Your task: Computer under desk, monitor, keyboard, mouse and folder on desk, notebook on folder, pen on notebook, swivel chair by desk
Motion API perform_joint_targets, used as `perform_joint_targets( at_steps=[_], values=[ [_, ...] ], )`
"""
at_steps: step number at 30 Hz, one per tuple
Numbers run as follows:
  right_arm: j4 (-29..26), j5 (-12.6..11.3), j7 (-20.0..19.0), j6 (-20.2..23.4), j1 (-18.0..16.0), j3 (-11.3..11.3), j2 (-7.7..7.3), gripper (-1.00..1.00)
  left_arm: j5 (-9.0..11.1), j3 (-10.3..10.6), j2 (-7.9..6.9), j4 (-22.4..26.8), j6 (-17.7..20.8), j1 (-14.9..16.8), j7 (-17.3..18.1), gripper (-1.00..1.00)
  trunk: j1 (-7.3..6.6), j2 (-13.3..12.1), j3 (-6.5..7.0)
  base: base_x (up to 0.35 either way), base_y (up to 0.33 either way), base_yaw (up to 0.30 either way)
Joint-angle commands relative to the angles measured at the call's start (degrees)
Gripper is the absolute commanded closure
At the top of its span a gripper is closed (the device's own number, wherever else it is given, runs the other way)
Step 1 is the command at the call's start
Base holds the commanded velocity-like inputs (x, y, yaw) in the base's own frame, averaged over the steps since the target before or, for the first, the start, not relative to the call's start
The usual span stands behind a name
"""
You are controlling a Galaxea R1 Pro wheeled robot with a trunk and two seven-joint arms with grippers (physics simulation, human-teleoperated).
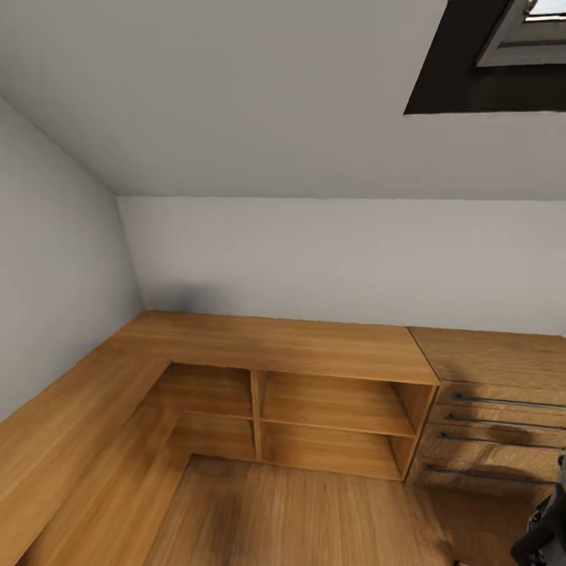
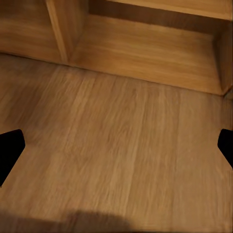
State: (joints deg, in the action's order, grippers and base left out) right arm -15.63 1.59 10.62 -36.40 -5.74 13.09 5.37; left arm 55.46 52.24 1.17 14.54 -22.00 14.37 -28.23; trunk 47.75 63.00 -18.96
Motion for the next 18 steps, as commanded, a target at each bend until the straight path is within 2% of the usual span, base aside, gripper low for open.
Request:
perform_joint_targets(
  at_steps=[1, 18],
  values=[
    [0.1, 0.2, 0.5, -0.1, -0.1, 0.4, -0.01, -1.0, 0.4, 0.5, -0.03, 0.0, -0.2, 0.0, -0.3, -1.0, 0.0, 0.0, -0.07, 0.009, 0.016, -0.3],
    [0.1, 0.2, 0.5, -0.1, -0.1, 0.4, -0.01, -1.0, 0.4, 0.5, -0.03, 0.0, -0.2, 0.0, -0.3, -1.0, 0.0, 0.0, -0.07, 0.002, 0.003, -0.3]
  ],
)
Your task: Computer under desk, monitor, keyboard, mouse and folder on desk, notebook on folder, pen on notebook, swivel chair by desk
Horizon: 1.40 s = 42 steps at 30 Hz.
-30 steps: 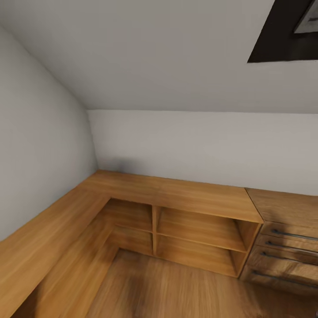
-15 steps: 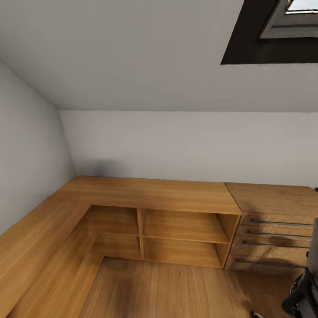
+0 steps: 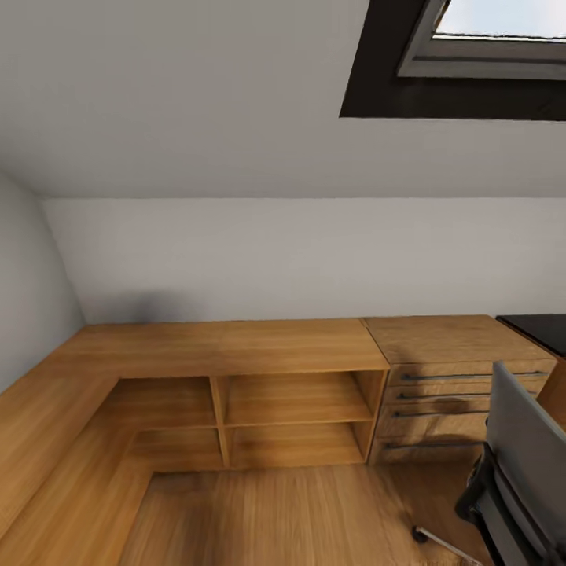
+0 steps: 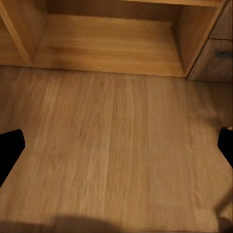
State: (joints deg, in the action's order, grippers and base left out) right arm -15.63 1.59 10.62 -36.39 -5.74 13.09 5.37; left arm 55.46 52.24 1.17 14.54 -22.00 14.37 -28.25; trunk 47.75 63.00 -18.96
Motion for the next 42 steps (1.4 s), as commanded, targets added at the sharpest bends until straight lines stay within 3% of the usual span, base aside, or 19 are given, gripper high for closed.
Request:
perform_joint_targets(
  at_steps=[1, 31, 42],
  values=[
    [0.1, 0.2, 0.5, -0.1, -0.1, 0.4, -0.01, -1.0, 0.4, 0.5, -0.03, 0.0, -0.2, 0.0, -0.3, -1.0, 0.0, 0.0, -0.07, 0.0, 0.0, -0.3],
    [0.1, -0.1, 0.7, 0.3, -0.1, 0.3, -0.01, -1.0, 0.4, 0.5, -0.03, 0.0, -0.2, 0.0, -0.3, -1.0, 0.0, 0.0, -0.07, 0.0, 0.002, -0.3],
    [0.1, 0.1, 0.5, 0.2, -0.1, 0.3, -0.01, -1.0, 0.4, 0.5, -0.03, 0.0, -0.2, 0.0, -0.3, -1.0, 0.0, 0.0, -0.07, 0.137, 0.19, -0.3]
  ],
)
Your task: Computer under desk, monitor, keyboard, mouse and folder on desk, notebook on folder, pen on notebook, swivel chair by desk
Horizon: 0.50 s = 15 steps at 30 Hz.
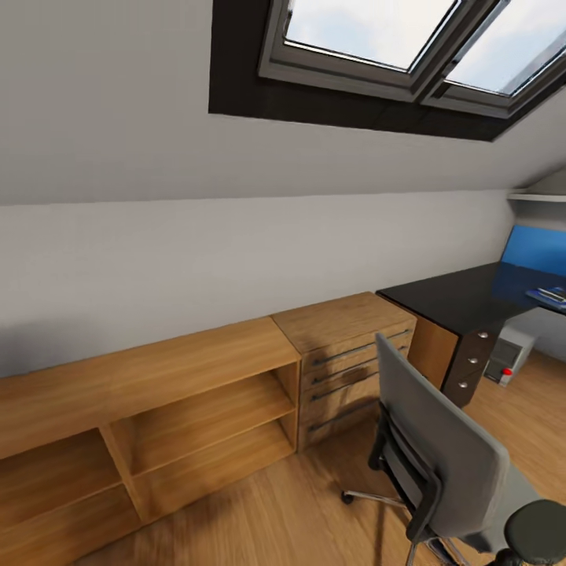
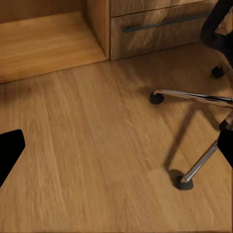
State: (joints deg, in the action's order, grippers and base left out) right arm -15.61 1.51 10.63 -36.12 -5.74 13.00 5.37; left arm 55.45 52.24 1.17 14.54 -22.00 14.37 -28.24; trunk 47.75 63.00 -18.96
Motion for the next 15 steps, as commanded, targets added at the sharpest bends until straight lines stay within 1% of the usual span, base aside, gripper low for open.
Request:
perform_joint_targets(
  at_steps=[1, 12, 15],
  values=[
    [0.1, 0.2, 0.5, -0.1, -0.1, 0.4, -0.01, -1.0, 0.4, 0.5, -0.03, 0.0, -0.2, 0.0, -0.3, -1.0, 0.01, 0.0, -0.07, 0.05, 0.059, -0.3],
    [0.1, 0.2, 0.5, -0.1, -0.1, 0.4, -0.01, -1.0, 0.4, 0.5, -0.03, 0.0, -0.2, 0.0, -0.3, -1.0, 0.01, 0.0, -0.07, 0.011, 0.014, -0.3],
    [0.1, 0.2, 0.5, -0.1, -0.1, 0.4, -0.01, -1.0, 0.4, 0.5, -0.03, 0.0, -0.2, 0.0, -0.3, -1.0, 0.01, 0.0, -0.07, 0.001, 0.12, -0.3]
  ],
)
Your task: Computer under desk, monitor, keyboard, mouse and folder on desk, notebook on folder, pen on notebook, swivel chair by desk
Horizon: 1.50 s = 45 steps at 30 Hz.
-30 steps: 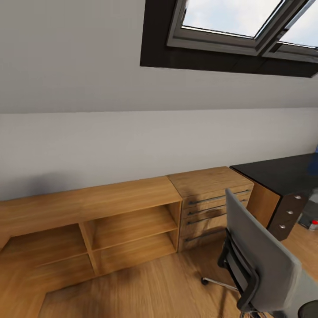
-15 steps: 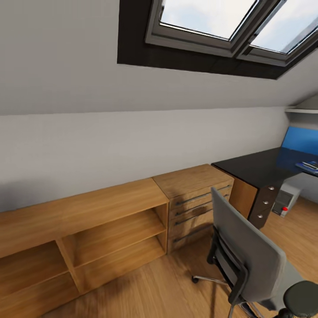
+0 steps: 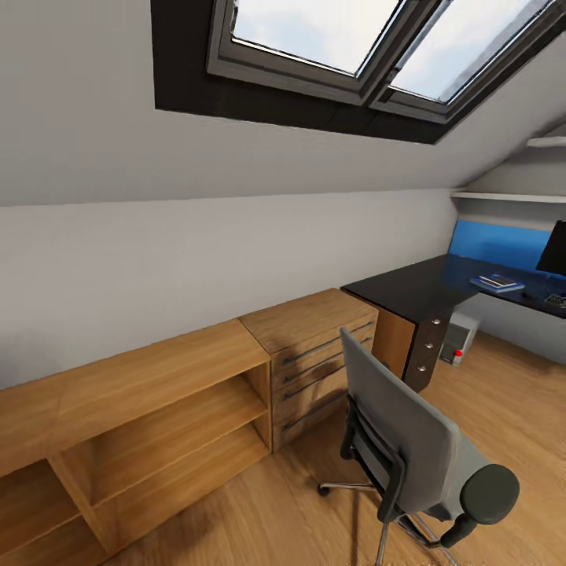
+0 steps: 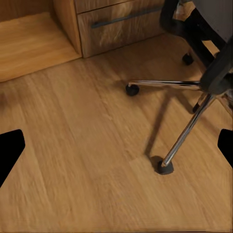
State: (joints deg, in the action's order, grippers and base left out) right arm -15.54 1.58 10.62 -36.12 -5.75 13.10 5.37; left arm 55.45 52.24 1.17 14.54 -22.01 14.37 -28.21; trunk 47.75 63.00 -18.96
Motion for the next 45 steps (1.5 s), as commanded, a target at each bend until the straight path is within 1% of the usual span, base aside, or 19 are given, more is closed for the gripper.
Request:
perform_joint_targets(
  at_steps=[1, 14, 41, 45],
  values=[
    [0.1, 0.2, 0.5, -0.1, -0.1, 0.3, -0.01, -1.0, 0.4, 0.5, -0.03, 0.1, -0.2, 0.0, -0.3, -1.0, 0.0, 0.0, -0.07, 0.0, 0.201, -0.3],
    [0.1, 0.2, 0.5, -0.1, -0.1, 0.3, -0.01, -1.0, 0.4, 0.5, -0.03, 0.1, -0.2, 0.0, -0.3, -1.0, 0.0, 0.0, -0.07, 0.0, 0.251, -0.3],
    [0.1, 0.1, 0.5, -0.1, -0.1, 0.3, -0.01, -1.0, 0.4, 0.5, -0.03, 0.1, -0.2, 0.0, -0.3, -1.0, 0.0, 0.0, -0.07, 0.0, 0.008, -0.3],
    [0.1, 0.1, 0.5, -0.1, -0.1, 0.3, -0.01, -1.0, 0.4, 0.5, -0.03, 0.1, -0.2, 0.0, -0.3, -1.0, 0.0, 0.0, -0.07, 0.0, 0.129, -0.3]
  ],
)
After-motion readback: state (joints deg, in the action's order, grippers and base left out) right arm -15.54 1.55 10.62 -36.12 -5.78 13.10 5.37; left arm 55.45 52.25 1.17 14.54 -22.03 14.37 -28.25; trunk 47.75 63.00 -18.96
